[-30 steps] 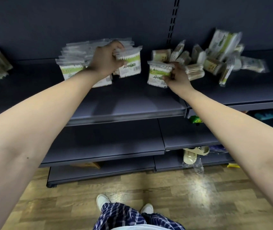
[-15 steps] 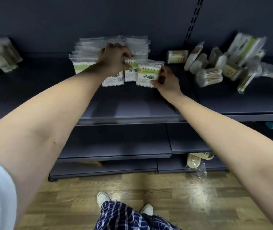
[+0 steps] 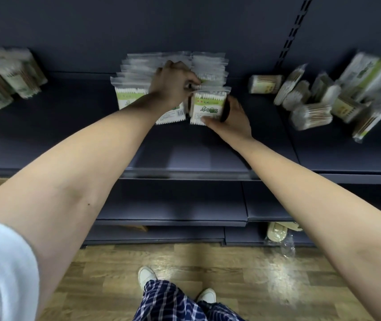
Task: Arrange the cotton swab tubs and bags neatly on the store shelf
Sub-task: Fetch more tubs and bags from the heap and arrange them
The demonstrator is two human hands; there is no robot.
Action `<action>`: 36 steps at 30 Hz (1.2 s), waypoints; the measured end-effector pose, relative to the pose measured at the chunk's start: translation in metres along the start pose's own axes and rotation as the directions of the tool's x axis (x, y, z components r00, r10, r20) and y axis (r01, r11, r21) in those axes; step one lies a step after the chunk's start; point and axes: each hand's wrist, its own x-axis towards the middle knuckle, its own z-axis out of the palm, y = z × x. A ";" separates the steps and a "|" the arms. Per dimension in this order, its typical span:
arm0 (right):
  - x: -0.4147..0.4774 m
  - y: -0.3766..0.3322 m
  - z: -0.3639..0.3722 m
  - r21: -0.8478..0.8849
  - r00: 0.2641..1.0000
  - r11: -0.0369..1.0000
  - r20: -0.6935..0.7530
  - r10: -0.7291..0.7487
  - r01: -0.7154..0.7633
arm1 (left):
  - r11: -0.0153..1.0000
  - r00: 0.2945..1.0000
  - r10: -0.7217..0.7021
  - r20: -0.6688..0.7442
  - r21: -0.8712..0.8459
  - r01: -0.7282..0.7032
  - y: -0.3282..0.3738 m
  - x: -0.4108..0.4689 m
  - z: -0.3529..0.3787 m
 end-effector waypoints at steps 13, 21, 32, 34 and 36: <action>-0.003 0.001 0.001 -0.025 0.999 0.999 -0.024 0.020 -0.021 | 0.990 0.985 0.133 0.111 0.035 -0.137 -0.032 -0.018 -0.054; -0.003 -0.004 0.005 -0.217 0.998 0.975 -0.056 0.028 -0.040 | 0.977 0.985 0.167 0.036 0.130 -0.171 -0.037 -0.040 -0.022; -0.007 -0.007 0.004 -0.303 0.999 0.953 -0.029 0.015 -0.023 | 0.986 0.987 0.067 -0.148 0.163 -0.042 -0.027 -0.054 -0.002; -0.007 -0.007 0.004 -0.313 1.000 0.949 -0.027 0.013 -0.021 | 0.976 0.977 0.089 -0.192 0.211 -0.047 -0.032 -0.061 -0.004; -0.008 -0.007 0.003 -0.317 1.000 0.948 -0.027 0.009 -0.017 | 0.984 0.968 -0.008 -0.250 0.172 0.053 -0.036 -0.071 -0.005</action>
